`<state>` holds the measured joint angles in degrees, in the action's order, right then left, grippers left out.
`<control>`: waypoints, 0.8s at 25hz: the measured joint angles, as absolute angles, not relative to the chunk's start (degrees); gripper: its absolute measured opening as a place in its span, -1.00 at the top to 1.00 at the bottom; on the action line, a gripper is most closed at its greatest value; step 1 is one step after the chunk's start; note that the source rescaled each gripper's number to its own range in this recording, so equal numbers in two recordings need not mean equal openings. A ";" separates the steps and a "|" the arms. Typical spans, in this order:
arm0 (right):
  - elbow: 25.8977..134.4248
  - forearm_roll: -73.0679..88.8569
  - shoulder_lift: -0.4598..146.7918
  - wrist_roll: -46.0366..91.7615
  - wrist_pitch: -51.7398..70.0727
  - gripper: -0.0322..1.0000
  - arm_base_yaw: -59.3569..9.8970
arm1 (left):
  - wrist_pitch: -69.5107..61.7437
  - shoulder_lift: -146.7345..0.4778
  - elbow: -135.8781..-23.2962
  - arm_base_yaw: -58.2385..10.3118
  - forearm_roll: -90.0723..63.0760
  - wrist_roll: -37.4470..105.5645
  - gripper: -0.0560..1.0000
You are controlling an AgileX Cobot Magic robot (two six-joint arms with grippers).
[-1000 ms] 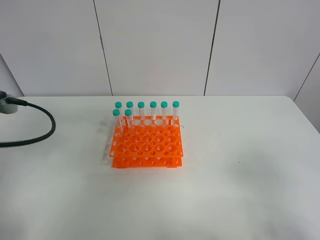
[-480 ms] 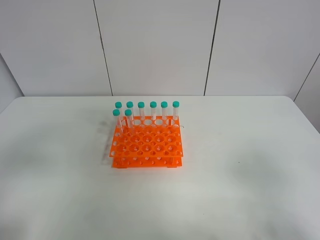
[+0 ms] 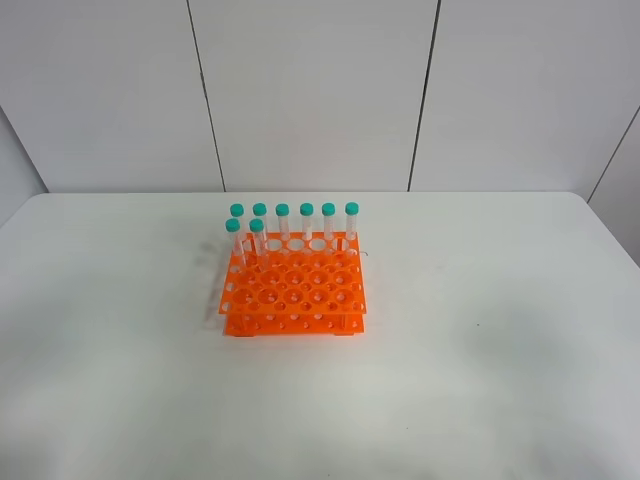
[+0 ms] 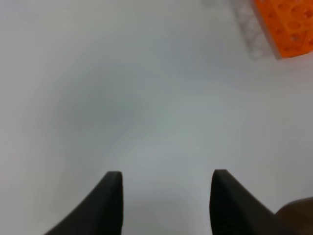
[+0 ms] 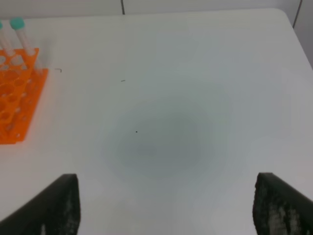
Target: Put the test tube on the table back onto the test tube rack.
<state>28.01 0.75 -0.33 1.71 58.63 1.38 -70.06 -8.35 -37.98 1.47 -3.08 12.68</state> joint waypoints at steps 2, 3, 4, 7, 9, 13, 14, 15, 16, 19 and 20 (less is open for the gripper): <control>28.01 0.75 -0.33 1.71 58.63 -0.82 1.38 | -70.06 -8.28 -37.98 1.47 -3.08 12.68 -0.05; 28.01 0.75 -0.33 1.71 58.63 -0.82 1.38 | -70.06 -8.25 -37.98 1.47 -3.35 12.68 -0.05; 28.01 0.75 -0.33 1.71 58.63 -0.82 1.38 | -70.06 -8.22 -37.98 1.47 -3.90 12.68 -0.05; 28.01 0.75 -0.33 1.71 58.63 -0.82 1.38 | -67.36 -8.22 -37.98 1.47 -6.26 12.68 -0.05; 28.01 0.75 -0.33 1.71 58.63 -0.82 1.38 | -62.21 -8.22 -37.96 1.47 -6.91 12.68 -0.05; 28.01 0.75 -0.33 1.71 58.63 -0.82 1.38 | -58.70 -5.62 -35.51 1.47 -8.22 12.68 -0.05; 28.01 0.75 -0.33 1.71 58.63 -0.82 1.38 | -58.64 -3.97 -34.36 1.47 -8.56 12.68 -0.05; 28.01 0.75 -0.33 1.71 58.63 -0.82 1.38 | -58.21 -2.44 -33.33 1.47 -8.78 12.68 -0.05; 28.01 0.75 -0.33 1.71 58.63 -0.82 1.38 | -57.73 -0.93 -32.07 1.47 -8.91 12.68 -0.05; 28.01 0.75 -0.33 1.71 58.63 -0.82 1.38 | -57.18 0.17 -30.07 1.47 -9.15 12.82 -0.05; 28.01 0.75 -0.33 1.71 58.63 -0.82 1.38 | -57.19 0.23 -29.96 1.47 -9.30 13.21 -0.05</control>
